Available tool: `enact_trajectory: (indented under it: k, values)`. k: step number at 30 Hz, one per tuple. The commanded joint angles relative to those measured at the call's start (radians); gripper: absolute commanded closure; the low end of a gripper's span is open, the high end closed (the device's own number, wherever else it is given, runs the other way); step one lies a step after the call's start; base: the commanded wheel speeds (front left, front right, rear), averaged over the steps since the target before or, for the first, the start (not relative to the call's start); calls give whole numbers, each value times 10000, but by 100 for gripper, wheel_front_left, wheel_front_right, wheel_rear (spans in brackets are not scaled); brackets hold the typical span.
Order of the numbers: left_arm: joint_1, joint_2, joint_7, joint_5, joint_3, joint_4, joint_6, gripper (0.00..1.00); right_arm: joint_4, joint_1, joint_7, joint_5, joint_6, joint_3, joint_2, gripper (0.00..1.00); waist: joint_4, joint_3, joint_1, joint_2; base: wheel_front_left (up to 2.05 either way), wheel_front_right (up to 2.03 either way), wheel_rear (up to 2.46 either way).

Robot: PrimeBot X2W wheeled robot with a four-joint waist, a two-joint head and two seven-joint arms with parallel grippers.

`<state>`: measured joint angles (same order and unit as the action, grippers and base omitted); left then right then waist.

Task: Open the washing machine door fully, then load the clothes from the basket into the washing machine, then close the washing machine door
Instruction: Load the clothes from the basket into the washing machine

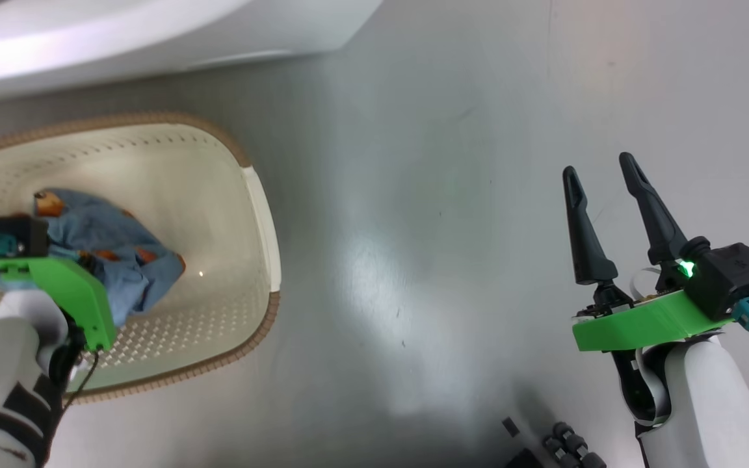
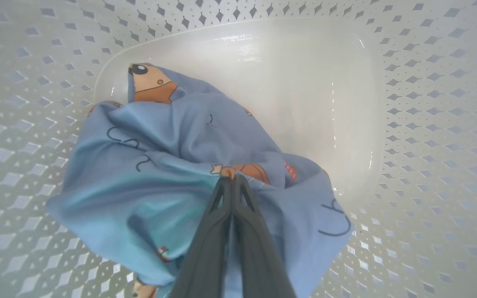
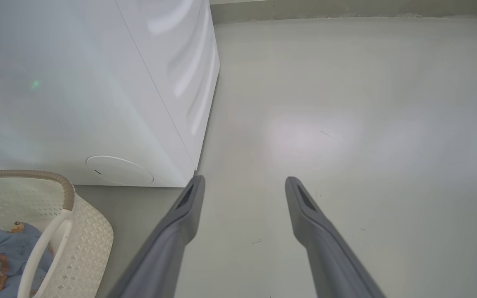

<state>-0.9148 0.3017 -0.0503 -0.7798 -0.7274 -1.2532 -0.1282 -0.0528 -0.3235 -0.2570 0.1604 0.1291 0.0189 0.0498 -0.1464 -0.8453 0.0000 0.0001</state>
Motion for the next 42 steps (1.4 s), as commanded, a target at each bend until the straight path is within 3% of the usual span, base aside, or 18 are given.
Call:
enact_trajectory:
  k: [1, 26, 33, 42]
  values:
    - [454, 398, -125, -145, 186, 20, -23, 100, 133, 198, -48, 57, 16, 251, 4, 0, 58, 385, 0, -1, 0, 0, 0]
    - [1628, 562, -2096, -1158, -515, 1036, -24, 100, -554, 235, -48, 238, 16, 565, 4, 0, 594, 2620, 0, -1, 0, 0, 0]
    - [2073, 711, -2111, -398, 925, 2628, 95, 100, -678, 333, -48, 153, 16, 503, 4, 0, 929, 3112, 0, -1, 0, 0, 0]
    - [3394, 427, -2113, 1204, 3130, 4909, 257, 100, -869, 440, -48, 44, 16, 475, 4, 0, 1287, 3706, 0, -1, 0, 0, 0]
